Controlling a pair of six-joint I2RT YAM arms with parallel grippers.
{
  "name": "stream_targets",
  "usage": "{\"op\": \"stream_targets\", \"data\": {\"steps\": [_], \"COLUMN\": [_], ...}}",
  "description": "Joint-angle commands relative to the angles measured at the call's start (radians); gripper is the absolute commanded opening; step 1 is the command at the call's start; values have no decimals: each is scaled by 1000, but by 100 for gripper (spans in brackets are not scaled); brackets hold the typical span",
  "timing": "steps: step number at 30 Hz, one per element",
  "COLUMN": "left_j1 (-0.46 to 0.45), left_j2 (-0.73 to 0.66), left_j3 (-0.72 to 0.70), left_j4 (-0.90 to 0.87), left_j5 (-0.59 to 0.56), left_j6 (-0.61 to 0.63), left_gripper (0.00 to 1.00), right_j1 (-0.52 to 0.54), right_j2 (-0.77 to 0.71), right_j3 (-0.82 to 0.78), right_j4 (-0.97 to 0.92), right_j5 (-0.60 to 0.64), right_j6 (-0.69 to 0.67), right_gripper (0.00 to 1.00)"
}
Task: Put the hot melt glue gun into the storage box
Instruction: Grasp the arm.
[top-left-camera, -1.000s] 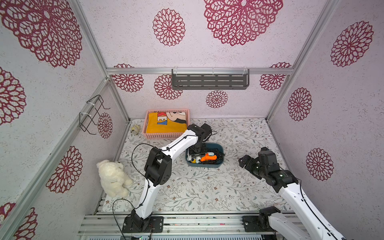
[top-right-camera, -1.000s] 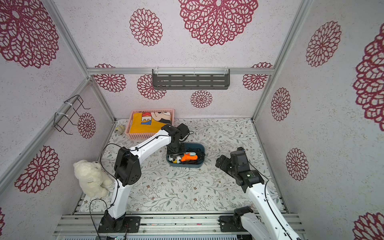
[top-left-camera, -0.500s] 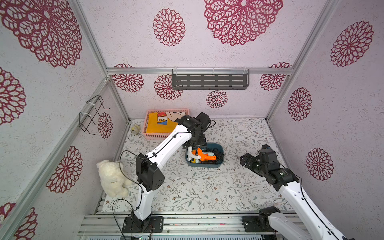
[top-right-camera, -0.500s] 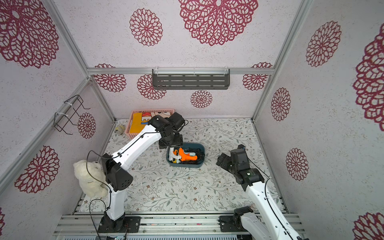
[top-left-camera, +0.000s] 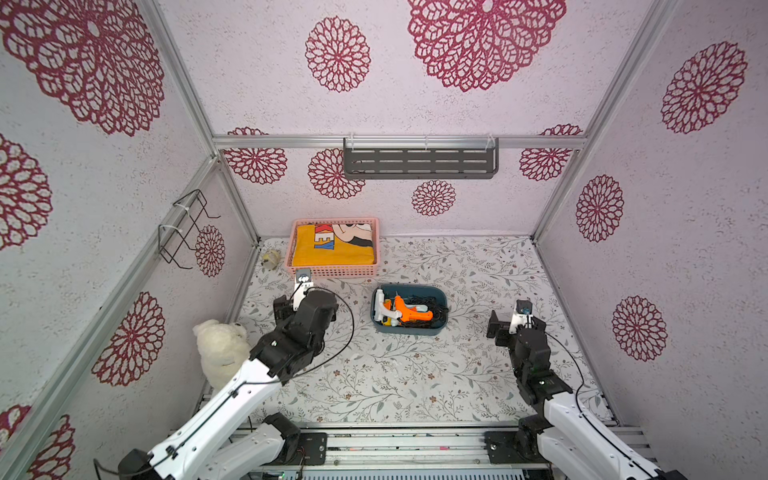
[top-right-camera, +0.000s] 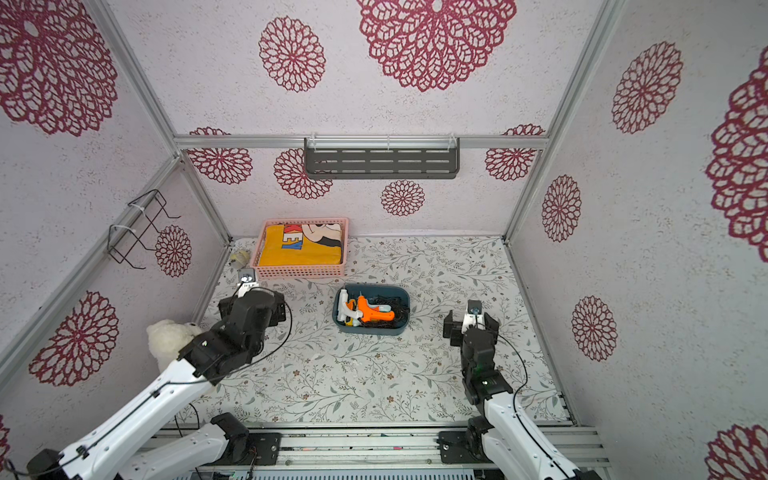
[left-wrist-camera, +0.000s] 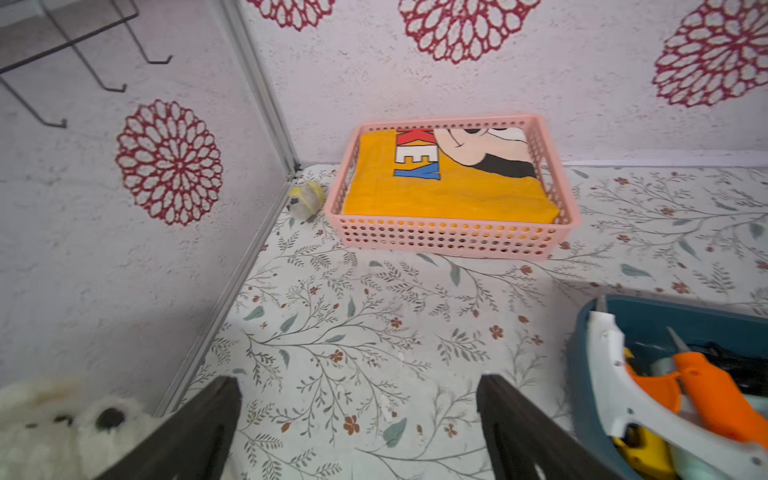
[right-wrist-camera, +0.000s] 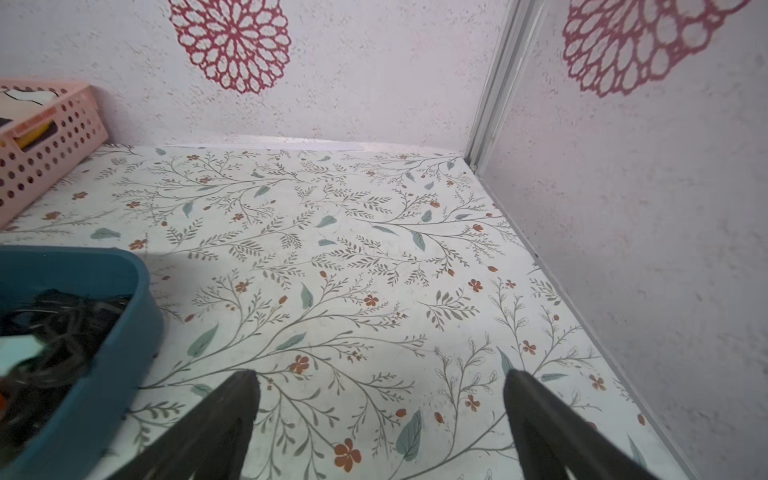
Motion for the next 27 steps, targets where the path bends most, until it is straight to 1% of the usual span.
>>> {"op": "stream_targets", "data": {"steps": [1,3,5,7,10,11,12,15,17,18,20,21,22,23,24,25,26,27], "left_j1": [40,73,110,152,248,285,319,403,462,493,550,572,590,602,617,624,632,637], "left_j2": [-133,-189,-218,-217,-171,-143,-110,18,118,174,283,342,402,467,530,580,632,666], "left_j3": [-167,-263,-324,-377,-437,-452,-464,-500,-500,-500,-492,-488,-479,-467,-456,-452,-457,-457], "left_j4": [400,488,551,624,735,766,799,954,1045,1105,1217,1278,1321,1360,1401,1429,1512,1520], "left_j5": [-89,-103,-99,-89,-31,-2,31,97,130,160,217,241,262,270,287,297,349,384], "left_j6": [141,160,178,193,187,174,161,159,174,180,177,171,175,176,174,168,188,191], "left_gripper": [96,96,97,97,98,98,97,98,98,98,98,99,98,98,98,98,98,97], "right_j1": [-13,-15,-21,-25,-31,-36,-55,-111,-143,-145,-153,-153,-155,-157,-158,-164,-164,-167], "right_j2": [109,270,417,545,686,704,680,679,709,758,731,749,730,745,736,735,743,733], "right_j3": [-34,-24,-26,-15,4,14,32,40,25,10,44,42,47,44,48,47,47,48], "right_j4": [496,606,743,846,969,963,888,858,903,997,883,913,868,911,876,881,889,873], "right_j5": [23,10,30,42,52,53,21,-39,-74,-67,-82,-79,-86,-86,-89,-97,-97,-102], "right_j6": [-85,-87,-88,-90,-116,-118,-89,-33,-1,-12,8,-2,10,3,10,15,11,18], "right_gripper": [99,99,99,99,99,99,99,99,99,99,99,99,99,99,99,99,99,99]}}
